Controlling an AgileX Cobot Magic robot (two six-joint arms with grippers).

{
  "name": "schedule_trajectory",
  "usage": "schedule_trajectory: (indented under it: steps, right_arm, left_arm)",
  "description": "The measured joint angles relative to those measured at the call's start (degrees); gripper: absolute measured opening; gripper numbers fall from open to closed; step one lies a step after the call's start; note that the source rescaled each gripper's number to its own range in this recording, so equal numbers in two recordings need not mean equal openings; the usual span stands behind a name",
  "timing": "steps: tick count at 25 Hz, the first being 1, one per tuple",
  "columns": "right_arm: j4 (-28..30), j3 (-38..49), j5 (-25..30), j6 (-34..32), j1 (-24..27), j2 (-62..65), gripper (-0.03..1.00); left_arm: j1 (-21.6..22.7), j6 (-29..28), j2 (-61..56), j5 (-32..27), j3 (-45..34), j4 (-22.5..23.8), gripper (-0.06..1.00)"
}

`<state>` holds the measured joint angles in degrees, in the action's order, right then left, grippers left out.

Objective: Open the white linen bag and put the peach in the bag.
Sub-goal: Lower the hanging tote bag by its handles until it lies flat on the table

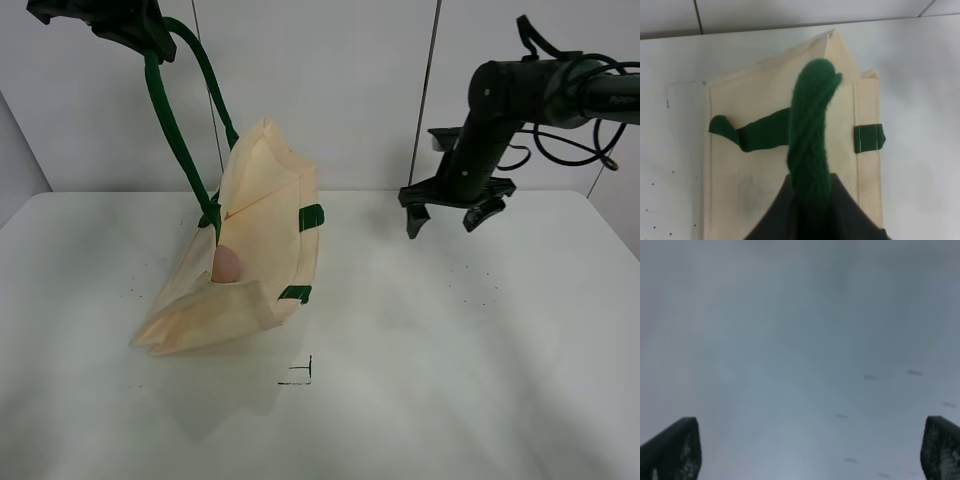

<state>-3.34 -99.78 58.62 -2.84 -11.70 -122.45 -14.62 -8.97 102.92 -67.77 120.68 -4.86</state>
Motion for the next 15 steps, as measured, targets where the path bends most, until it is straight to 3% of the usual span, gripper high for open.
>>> schedule_trajectory:
  steps: [6, 12, 15]
  right_arm:
    - [0.52, -0.11, 3.89, 1.32, 8.51, 0.00, 0.97]
    - [0.23, -0.18, 10.08, 3.25, 9.40, 0.00, 0.97]
    - [0.25, 0.22, 10.65, 3.76, 9.40, 0.55, 0.97]
  left_arm:
    - [0.00, 0.00, 0.00, 0.00, 0.00, 0.00, 0.00]
    - [0.00, 0.00, 0.00, 0.00, 0.00, 0.00, 0.00]
    - [0.00, 0.00, 0.00, 0.00, 0.00, 0.00, 0.00]
